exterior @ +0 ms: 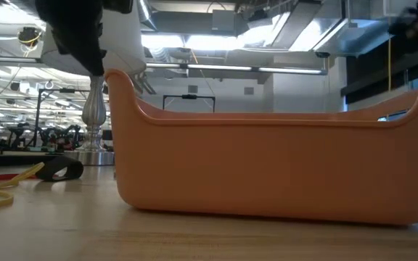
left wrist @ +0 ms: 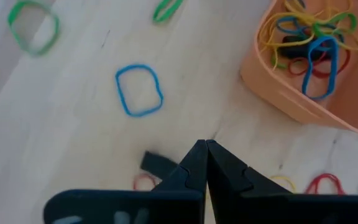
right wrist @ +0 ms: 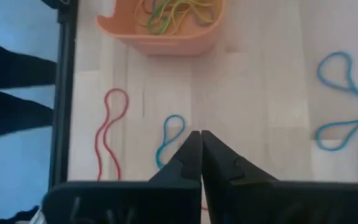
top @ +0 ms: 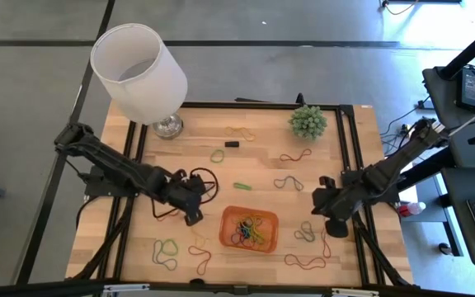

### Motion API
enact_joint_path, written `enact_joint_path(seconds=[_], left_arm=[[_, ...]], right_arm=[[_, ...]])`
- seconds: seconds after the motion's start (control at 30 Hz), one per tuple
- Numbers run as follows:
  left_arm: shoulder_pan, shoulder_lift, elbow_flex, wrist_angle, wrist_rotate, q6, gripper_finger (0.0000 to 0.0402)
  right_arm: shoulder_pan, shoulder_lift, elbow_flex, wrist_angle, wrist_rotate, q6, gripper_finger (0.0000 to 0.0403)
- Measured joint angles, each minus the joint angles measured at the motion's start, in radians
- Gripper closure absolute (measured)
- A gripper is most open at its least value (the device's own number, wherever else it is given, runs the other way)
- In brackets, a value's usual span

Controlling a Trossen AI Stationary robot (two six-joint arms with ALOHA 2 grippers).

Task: Pick and place rubber bands into bin
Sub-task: Put the green rubber band into the orange bin

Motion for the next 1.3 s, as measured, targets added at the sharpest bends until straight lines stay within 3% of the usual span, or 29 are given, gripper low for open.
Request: enact_joint_path(seconds=[0.3, 0.47, 0.77, 1.1, 1.3], left_arm=[[-0.043, 0.067, 0.088, -0.304, 0.188, -0.483, 0.0399], [-0.093, 0.069, 0.082, -0.369, 0.167, -0.597, 0.0398], [-0.191, 0.102, 0.048, -0.293, 0.175, -0.617, 0.0386], [-0.267, 0.218, 0.047, -0.210, 0.204, -0.687, 0.0278], [-0.306, 0.325, 0.047, -0.165, 0.300, -0.627, 0.0259]], right_arm=[[0.000, -0.202, -0.250, 0.128, -0.012, 0.136, 0.0399], [0.000, -0.222, -0.283, 0.147, -0.018, 0.165, 0.0397], [0.000, -0.222, -0.283, 0.172, -0.019, 0.157, 0.0396], [0.000, -0.222, -0.282, 0.195, -0.019, 0.154, 0.0396], [-0.001, -0.221, -0.282, 0.227, -0.019, 0.186, 0.0396]])
